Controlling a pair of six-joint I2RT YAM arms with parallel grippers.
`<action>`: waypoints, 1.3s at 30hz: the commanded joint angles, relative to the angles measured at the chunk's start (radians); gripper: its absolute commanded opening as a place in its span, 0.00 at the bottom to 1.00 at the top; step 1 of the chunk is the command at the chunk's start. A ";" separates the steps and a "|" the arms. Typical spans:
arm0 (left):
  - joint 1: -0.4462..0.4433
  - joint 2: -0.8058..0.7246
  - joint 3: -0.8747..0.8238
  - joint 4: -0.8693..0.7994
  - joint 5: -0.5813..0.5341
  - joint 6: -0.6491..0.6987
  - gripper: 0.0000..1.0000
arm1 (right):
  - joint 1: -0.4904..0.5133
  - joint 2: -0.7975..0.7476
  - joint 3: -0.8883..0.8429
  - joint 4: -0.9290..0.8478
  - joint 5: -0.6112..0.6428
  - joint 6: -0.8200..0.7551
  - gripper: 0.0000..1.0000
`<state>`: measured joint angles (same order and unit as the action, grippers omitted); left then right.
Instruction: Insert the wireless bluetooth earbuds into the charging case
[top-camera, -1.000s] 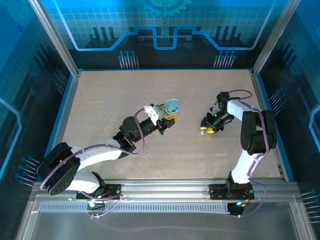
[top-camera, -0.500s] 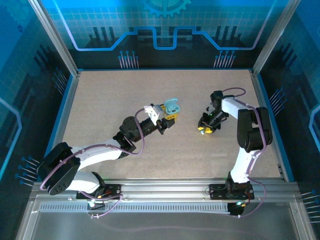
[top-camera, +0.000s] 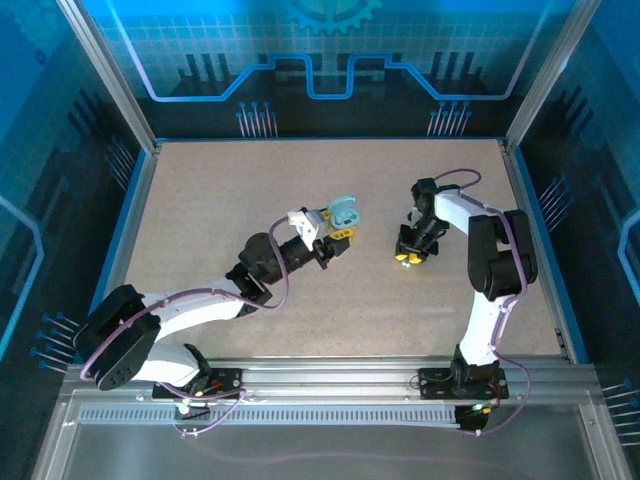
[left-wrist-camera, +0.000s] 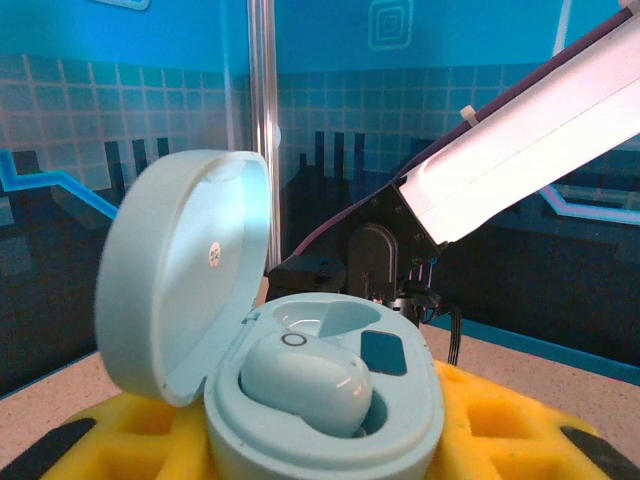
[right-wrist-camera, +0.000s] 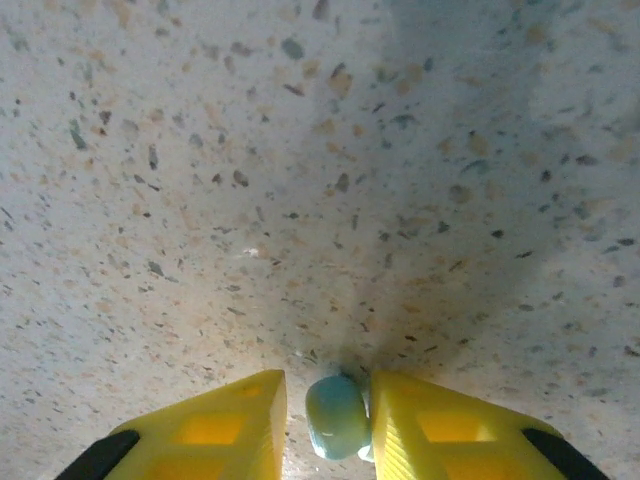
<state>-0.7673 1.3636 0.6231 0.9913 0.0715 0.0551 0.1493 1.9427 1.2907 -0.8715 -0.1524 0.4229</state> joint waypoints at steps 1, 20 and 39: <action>0.011 -0.033 -0.008 0.008 -0.012 0.009 0.28 | 0.023 0.021 0.037 -0.064 0.041 -0.039 0.30; 0.010 -0.034 -0.010 0.003 -0.013 0.008 0.28 | 0.033 0.042 0.054 -0.058 0.061 -0.056 0.21; 0.031 0.010 -0.007 0.016 0.008 -0.018 0.28 | 0.037 -0.541 0.107 0.034 -0.468 -0.015 0.17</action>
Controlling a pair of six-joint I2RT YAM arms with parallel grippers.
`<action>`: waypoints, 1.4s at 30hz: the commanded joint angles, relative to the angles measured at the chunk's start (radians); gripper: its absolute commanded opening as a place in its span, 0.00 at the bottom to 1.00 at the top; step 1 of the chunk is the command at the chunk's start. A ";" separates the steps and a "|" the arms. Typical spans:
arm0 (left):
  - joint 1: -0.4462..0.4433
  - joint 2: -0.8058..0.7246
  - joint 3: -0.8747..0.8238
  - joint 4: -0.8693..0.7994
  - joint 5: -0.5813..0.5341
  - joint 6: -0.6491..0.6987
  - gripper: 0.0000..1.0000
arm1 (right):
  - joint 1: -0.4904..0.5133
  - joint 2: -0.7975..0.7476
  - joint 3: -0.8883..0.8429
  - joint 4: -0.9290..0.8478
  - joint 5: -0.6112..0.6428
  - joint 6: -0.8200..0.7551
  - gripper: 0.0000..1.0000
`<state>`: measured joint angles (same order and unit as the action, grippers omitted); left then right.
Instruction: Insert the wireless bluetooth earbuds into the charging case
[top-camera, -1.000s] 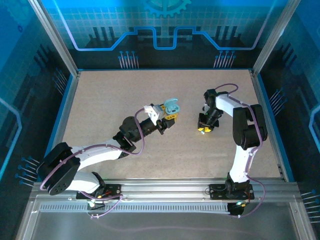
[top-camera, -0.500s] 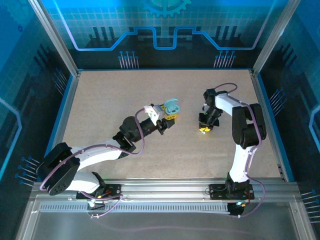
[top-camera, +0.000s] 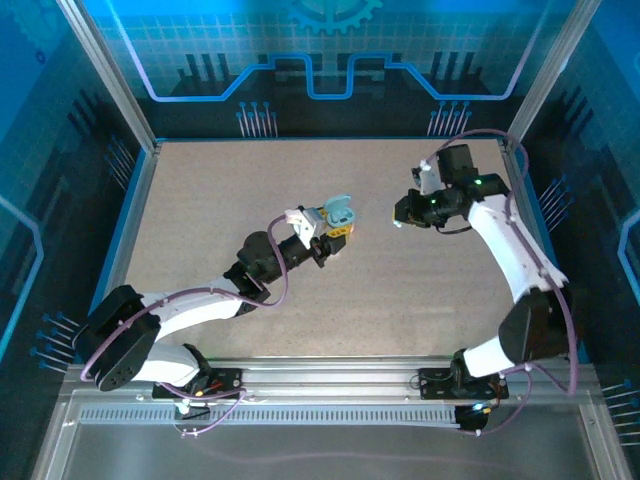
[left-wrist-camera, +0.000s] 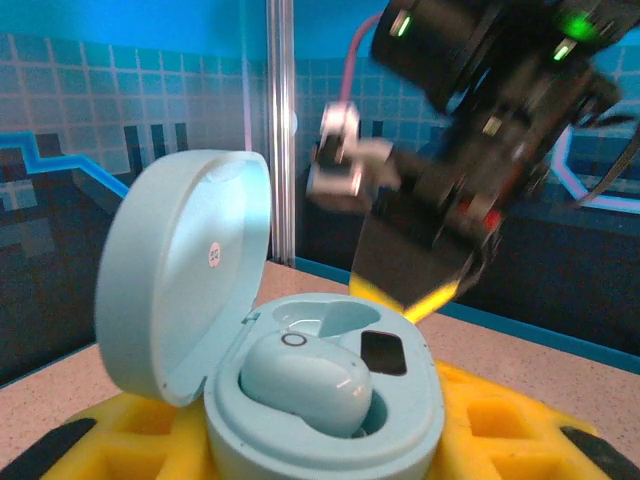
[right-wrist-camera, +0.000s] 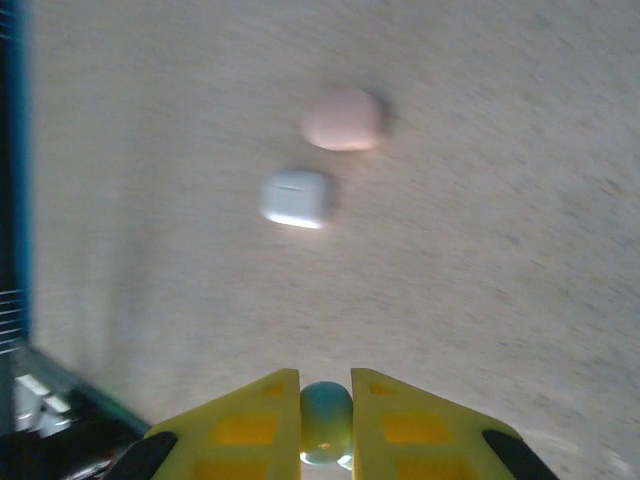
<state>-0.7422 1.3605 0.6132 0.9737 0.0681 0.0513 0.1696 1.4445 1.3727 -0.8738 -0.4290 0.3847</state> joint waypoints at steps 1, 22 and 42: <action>0.005 0.019 0.005 0.039 0.017 -0.016 0.28 | 0.023 -0.059 0.034 0.047 -0.235 0.024 0.18; 0.006 0.057 0.053 0.051 0.157 -0.034 0.29 | 0.176 -0.027 0.118 0.025 -0.385 -0.057 0.18; 0.004 0.066 0.054 0.106 0.216 -0.053 0.29 | 0.197 0.013 0.139 -0.062 -0.266 -0.101 0.20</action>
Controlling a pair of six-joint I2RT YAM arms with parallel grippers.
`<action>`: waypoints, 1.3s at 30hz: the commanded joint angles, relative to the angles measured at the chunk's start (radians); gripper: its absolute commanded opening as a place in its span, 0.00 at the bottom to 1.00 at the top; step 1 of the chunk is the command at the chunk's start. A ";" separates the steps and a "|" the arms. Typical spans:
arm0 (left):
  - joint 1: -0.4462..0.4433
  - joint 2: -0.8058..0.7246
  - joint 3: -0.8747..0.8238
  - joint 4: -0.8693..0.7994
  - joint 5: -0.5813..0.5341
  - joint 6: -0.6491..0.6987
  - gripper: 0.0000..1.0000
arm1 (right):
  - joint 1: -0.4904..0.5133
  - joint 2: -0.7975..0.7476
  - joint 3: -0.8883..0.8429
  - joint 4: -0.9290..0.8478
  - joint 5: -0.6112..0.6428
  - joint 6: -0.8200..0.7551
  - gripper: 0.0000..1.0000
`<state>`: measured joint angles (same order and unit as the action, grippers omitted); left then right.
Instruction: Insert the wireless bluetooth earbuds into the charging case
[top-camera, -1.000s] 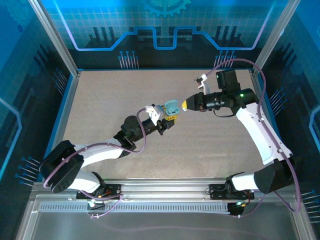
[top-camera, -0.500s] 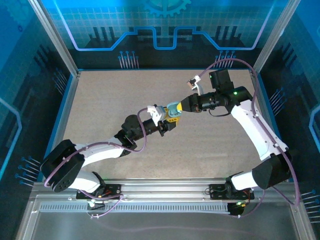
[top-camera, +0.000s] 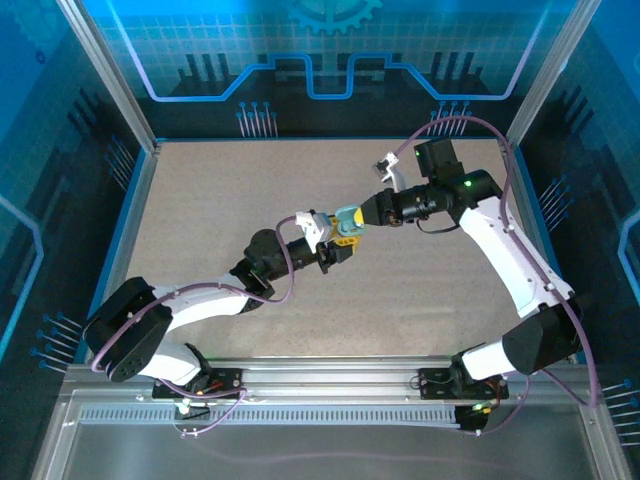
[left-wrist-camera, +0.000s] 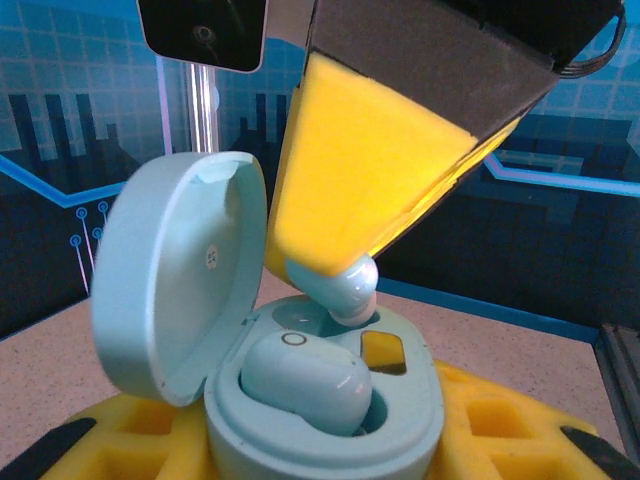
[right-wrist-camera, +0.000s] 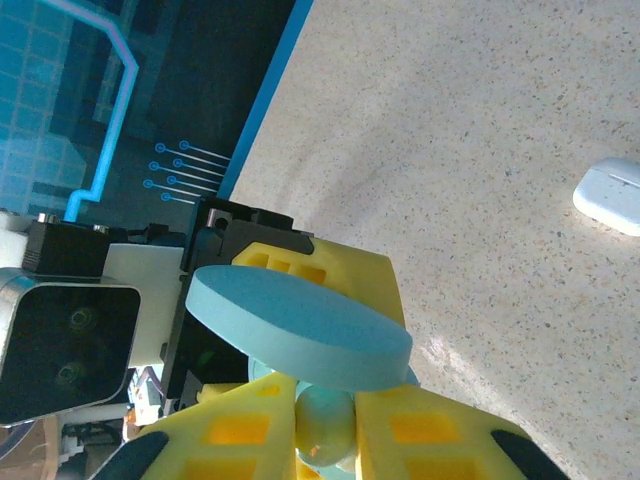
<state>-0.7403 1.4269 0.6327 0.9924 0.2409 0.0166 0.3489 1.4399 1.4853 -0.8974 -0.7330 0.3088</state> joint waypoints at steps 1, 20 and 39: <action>0.003 -0.001 0.036 0.087 0.044 -0.019 0.29 | 0.020 0.019 0.029 -0.040 0.046 -0.025 0.21; 0.003 0.001 0.042 0.078 0.048 -0.016 0.29 | 0.024 0.017 0.069 -0.074 0.093 -0.024 0.32; 0.003 0.003 0.042 0.074 0.037 -0.022 0.28 | 0.035 0.022 0.053 -0.050 0.009 -0.016 0.24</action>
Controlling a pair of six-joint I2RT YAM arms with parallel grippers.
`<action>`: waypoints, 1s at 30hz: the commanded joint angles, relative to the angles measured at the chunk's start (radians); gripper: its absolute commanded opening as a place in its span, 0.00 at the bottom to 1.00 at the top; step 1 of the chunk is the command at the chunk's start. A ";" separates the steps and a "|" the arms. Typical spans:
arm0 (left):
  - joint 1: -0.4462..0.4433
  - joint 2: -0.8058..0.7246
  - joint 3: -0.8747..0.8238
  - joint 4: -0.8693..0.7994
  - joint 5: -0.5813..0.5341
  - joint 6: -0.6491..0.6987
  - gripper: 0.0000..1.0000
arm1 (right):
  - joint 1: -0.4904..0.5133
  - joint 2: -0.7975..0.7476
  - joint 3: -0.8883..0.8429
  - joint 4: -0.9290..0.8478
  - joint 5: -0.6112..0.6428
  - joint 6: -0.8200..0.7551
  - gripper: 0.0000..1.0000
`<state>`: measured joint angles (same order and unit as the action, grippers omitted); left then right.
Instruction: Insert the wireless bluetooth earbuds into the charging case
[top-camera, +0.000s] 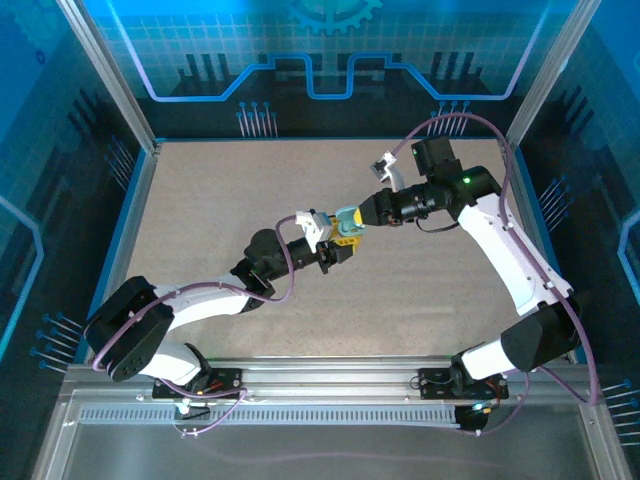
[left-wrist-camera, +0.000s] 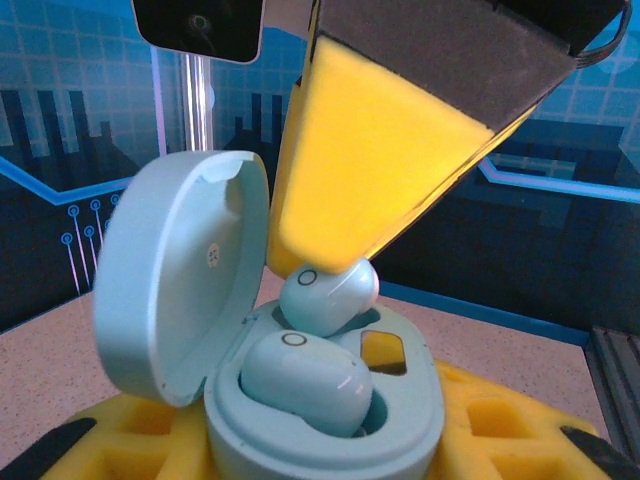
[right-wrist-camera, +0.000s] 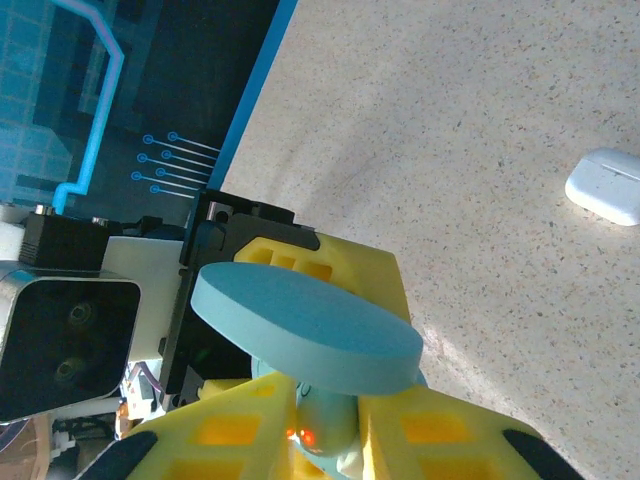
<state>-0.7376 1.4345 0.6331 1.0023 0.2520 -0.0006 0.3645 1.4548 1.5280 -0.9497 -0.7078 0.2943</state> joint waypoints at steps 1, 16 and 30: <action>0.001 -0.005 0.042 0.065 0.026 -0.007 0.28 | 0.019 0.008 0.008 0.006 -0.014 0.002 0.24; 0.000 -0.015 0.022 0.079 -0.008 -0.005 0.28 | -0.011 -0.033 0.008 -0.005 0.072 0.022 0.31; 0.001 -0.015 0.046 0.011 0.075 0.039 0.29 | -0.099 -0.142 -0.010 0.176 0.102 0.187 0.46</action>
<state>-0.7353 1.4357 0.6331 1.0206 0.2676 0.0067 0.2863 1.3254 1.5185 -0.8597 -0.6277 0.3981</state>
